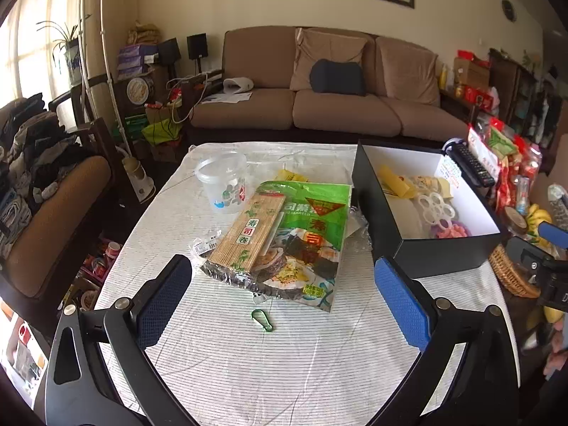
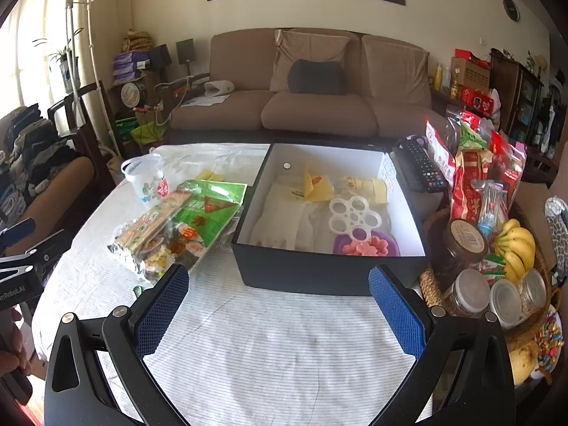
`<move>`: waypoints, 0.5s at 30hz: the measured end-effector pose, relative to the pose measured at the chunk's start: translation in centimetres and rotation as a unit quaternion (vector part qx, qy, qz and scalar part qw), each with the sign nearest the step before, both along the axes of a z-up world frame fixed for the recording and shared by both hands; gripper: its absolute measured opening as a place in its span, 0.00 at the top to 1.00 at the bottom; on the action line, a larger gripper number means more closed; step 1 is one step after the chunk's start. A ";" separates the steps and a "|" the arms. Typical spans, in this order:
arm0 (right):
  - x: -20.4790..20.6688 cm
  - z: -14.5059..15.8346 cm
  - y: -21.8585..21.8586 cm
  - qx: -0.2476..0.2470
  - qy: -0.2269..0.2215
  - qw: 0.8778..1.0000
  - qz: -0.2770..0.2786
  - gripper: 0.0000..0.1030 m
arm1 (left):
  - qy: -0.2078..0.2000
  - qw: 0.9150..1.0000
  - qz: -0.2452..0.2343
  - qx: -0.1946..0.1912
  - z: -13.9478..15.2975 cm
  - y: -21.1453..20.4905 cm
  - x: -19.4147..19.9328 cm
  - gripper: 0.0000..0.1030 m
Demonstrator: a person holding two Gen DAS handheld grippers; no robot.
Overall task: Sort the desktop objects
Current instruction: 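Move both tools toward the green seaweed package with bamboo mat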
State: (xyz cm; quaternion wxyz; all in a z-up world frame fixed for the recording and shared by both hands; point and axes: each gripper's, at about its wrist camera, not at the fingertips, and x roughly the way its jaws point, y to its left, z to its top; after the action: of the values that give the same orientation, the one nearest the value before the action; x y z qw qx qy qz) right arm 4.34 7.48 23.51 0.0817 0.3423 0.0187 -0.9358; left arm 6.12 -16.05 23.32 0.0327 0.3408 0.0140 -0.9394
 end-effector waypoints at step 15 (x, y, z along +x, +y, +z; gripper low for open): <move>-7.2 0.4 5.9 0.010 -0.026 0.999 -0.030 0.00 | -0.029 0.999 -0.042 0.006 -1.0 6.3 -8.6 0.00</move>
State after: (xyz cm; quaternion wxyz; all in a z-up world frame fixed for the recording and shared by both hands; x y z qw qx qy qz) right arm -2.85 13.39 23.88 0.0504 0.3680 0.0158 -0.9283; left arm -2.49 -9.75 22.32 -0.0079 0.3682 0.0041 -0.9297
